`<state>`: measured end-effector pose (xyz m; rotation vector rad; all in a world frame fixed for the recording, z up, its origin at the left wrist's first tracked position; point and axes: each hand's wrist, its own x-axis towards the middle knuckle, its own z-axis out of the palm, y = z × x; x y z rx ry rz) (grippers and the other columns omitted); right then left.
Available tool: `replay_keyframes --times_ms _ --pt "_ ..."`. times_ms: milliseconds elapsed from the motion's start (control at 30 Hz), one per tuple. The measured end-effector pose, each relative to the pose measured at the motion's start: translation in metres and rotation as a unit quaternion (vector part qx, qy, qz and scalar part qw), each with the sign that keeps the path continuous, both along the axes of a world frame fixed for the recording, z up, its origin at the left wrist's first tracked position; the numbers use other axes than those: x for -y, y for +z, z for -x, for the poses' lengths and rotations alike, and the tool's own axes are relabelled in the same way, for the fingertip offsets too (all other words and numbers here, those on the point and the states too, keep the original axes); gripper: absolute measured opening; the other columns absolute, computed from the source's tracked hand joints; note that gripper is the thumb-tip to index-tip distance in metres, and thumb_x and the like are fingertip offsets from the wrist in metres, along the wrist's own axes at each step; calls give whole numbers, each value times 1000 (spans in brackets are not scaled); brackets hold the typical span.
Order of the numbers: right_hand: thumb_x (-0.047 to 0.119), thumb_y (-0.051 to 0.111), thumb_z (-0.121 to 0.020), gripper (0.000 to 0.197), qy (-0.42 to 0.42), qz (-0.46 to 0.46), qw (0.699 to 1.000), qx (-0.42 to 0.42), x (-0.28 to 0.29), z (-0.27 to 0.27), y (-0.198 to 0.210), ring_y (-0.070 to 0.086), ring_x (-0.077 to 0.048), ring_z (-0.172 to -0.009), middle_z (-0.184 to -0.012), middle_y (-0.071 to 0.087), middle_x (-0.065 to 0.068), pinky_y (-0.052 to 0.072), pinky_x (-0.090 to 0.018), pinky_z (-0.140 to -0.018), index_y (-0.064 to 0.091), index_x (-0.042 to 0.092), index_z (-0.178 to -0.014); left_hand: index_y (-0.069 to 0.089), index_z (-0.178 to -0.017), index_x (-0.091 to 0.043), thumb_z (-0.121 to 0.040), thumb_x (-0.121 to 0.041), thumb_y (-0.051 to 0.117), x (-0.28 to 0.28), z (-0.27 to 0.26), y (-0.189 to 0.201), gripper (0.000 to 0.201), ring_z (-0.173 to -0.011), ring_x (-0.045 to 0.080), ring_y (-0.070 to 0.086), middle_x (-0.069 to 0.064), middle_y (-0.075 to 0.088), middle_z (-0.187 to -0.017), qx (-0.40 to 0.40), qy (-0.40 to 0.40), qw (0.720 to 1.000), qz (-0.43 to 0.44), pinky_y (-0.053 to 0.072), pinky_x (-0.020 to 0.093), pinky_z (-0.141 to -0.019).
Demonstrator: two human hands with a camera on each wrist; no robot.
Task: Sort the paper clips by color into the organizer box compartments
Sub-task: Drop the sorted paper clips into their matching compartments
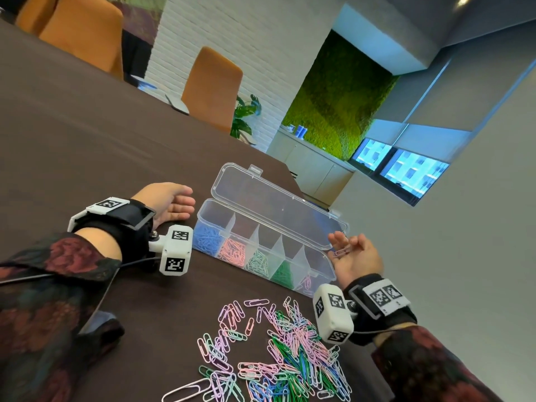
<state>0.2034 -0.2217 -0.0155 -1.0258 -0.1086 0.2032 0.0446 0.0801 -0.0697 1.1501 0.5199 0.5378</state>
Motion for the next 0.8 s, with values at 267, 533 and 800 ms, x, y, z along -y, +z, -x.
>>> replay_keyframes --times_ms 267,533,800 --pt "21 40 -94 33 -20 20 997 71 5 17 4 58 -18 -71 -52 57 2 41 -33 -85 45 16 -62 54 -107 -5 -96 -15 47 3 2 5 17 -72 20 57 10 58 -84 5 -2 1000 2 53 25 -61" --pt "7 59 -90 15 313 533 657 432 -22 86 14 52 -10 -70 -82 55 0 45 -23 -70 57 13 -104 55 -89 -9 -97 -16 46 5 5 3 14 -71 20 57 9 58 -83 1 0 1000 -5 50 25 -65" --pt "20 66 -86 19 350 736 370 446 -59 91 -18 47 -12 -76 -75 44 15 33 -13 -59 49 27 -82 55 -88 -10 -97 -17 46 4 4 3 14 -70 18 58 9 59 -83 -1 -1 1000 -3 51 23 -61"
